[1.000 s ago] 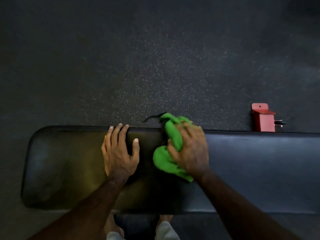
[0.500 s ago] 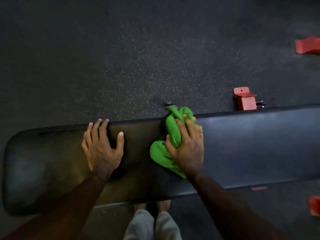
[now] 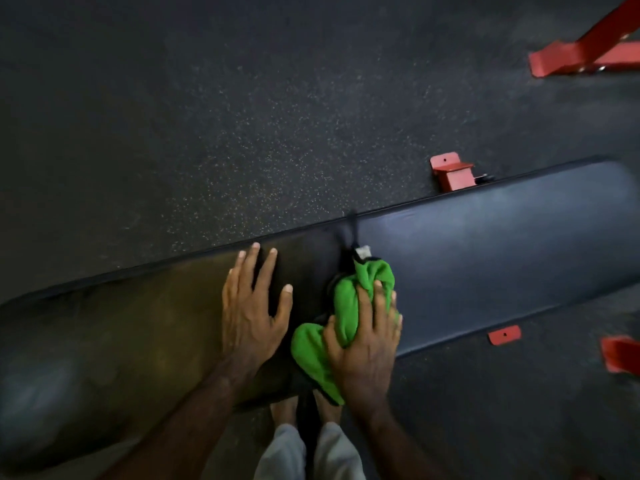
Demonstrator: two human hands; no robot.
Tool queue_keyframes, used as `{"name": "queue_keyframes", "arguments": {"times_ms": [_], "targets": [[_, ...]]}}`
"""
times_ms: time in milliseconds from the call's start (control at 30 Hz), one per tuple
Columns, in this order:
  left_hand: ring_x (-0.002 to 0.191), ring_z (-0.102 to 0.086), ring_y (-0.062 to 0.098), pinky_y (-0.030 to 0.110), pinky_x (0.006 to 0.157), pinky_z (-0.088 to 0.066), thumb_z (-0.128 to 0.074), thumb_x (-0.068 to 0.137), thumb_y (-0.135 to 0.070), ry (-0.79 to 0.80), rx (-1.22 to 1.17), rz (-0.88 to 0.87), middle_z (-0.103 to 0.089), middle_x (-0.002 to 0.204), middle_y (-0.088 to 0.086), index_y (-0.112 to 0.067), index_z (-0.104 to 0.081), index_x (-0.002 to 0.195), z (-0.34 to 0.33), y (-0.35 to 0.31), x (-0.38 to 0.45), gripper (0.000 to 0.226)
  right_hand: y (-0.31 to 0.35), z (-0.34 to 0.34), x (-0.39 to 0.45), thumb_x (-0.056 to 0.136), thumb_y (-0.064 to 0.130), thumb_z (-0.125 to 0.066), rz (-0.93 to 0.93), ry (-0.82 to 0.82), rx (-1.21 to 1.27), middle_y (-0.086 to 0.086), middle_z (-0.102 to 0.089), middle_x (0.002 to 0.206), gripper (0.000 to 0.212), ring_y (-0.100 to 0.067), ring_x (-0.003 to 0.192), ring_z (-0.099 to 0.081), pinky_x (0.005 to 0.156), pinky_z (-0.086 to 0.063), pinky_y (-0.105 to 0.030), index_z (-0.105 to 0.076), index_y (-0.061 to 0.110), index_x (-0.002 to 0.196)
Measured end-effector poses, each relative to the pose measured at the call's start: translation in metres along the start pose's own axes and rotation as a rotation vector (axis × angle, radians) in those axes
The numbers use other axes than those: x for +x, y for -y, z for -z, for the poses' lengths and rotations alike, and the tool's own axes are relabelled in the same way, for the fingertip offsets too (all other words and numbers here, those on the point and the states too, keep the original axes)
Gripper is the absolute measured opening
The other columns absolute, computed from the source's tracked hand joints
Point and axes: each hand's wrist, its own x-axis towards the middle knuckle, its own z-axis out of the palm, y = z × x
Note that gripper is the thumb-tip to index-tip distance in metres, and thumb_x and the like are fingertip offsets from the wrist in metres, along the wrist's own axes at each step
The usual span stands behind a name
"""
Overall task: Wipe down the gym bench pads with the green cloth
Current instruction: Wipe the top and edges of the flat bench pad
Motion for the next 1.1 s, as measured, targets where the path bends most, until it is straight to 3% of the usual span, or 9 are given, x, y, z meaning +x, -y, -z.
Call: {"name": "queue_keyframes", "arguments": {"times_ms": [100,233,267,367,433,633,833,1000,1100], "targets": [[0.158,-0.018,0.022,0.048,0.124,-0.025,-0.045,0.1,-0.042,0.061,-0.015,-0.081,-0.026,0.169,0.002,-0.022,-0.039,0.158,-0.011,-0.02,-0.007,0.062,0.012,-0.011,-0.035,0.083,0.063,-0.059,0.206,0.099,-0.046,-0.008,-0.032,0.167,0.084,-0.035,0.156,-0.023,0.122,-0.023,-0.057,-0.044,0.02,0.153],[0.156,-0.023,0.027,0.05,0.123,-0.026,-0.043,0.097,-0.039,0.072,-0.01,-0.054,-0.029,0.168,0.004,-0.019,-0.039,0.158,-0.018,-0.027,-0.019,0.064,-0.038,0.008,-0.012,0.086,0.065,-0.063,0.555,0.207,-0.156,-0.001,-0.02,0.172,0.083,-0.03,0.158,-0.02,0.12,-0.031,-0.055,-0.04,0.026,0.156],[0.156,-0.023,0.027,0.05,0.124,-0.025,-0.043,0.098,-0.042,0.067,-0.007,-0.049,-0.03,0.168,0.005,-0.018,-0.04,0.158,-0.017,-0.025,-0.021,0.064,-0.051,0.013,-0.008,0.086,0.062,-0.063,0.496,0.164,-0.163,-0.001,-0.022,0.171,0.08,-0.031,0.157,-0.023,0.12,-0.032,-0.055,-0.042,0.026,0.154],[0.157,-0.021,0.026,0.052,0.122,-0.027,-0.042,0.099,-0.048,0.076,0.014,-0.038,-0.028,0.168,0.004,-0.019,-0.04,0.158,-0.02,-0.029,-0.021,0.065,-0.067,0.02,-0.016,0.089,0.054,-0.062,-0.001,-0.047,-0.054,-0.003,-0.029,0.169,0.076,-0.032,0.157,-0.023,0.122,-0.028,-0.055,-0.045,0.02,0.154],[0.156,-0.022,0.028,0.056,0.118,-0.029,-0.043,0.097,-0.049,0.064,0.062,-0.015,-0.028,0.168,0.004,-0.019,-0.04,0.157,-0.021,-0.033,-0.02,0.068,-0.049,0.013,-0.03,0.089,0.052,-0.062,-0.14,-0.103,-0.014,-0.006,-0.031,0.168,0.076,-0.035,0.157,-0.023,0.119,-0.03,-0.058,-0.046,0.017,0.154],[0.148,-0.035,0.039,0.061,0.112,-0.035,-0.043,0.093,-0.045,-0.015,0.04,0.004,-0.04,0.159,0.015,-0.007,-0.052,0.145,-0.023,-0.031,-0.02,0.066,-0.038,0.013,-0.019,0.083,0.059,-0.063,0.429,0.171,-0.086,0.003,-0.018,0.173,0.078,-0.027,0.16,-0.011,0.121,-0.03,-0.057,-0.044,0.03,0.153],[0.152,-0.028,0.037,0.059,0.121,-0.028,-0.051,0.09,-0.049,-0.03,0.017,0.036,-0.037,0.161,0.014,-0.009,-0.048,0.15,-0.027,-0.047,-0.017,0.072,-0.038,0.016,0.014,0.087,0.054,-0.061,-0.061,-0.054,0.052,0.0,-0.031,0.169,0.074,-0.03,0.158,-0.02,0.125,-0.024,-0.053,-0.047,0.024,0.153],[0.157,-0.02,0.031,0.055,0.124,-0.022,-0.05,0.092,-0.047,-0.021,0.099,0.046,-0.03,0.166,0.01,-0.01,-0.04,0.155,-0.034,-0.047,-0.022,0.073,-0.042,0.014,0.01,0.089,0.061,-0.059,0.289,0.11,-0.008,-0.001,-0.027,0.17,0.073,-0.03,0.158,-0.02,0.122,-0.029,-0.057,-0.048,0.025,0.152],[0.157,-0.018,0.029,0.052,0.125,-0.021,-0.051,0.092,-0.047,-0.017,0.11,0.05,-0.027,0.168,0.008,-0.012,-0.038,0.156,-0.033,-0.047,-0.023,0.074,-0.051,0.016,0.016,0.088,0.06,-0.062,0.307,0.118,-0.022,0.0,-0.029,0.169,0.073,-0.028,0.158,-0.022,0.121,-0.031,-0.057,-0.05,0.025,0.151]]}}
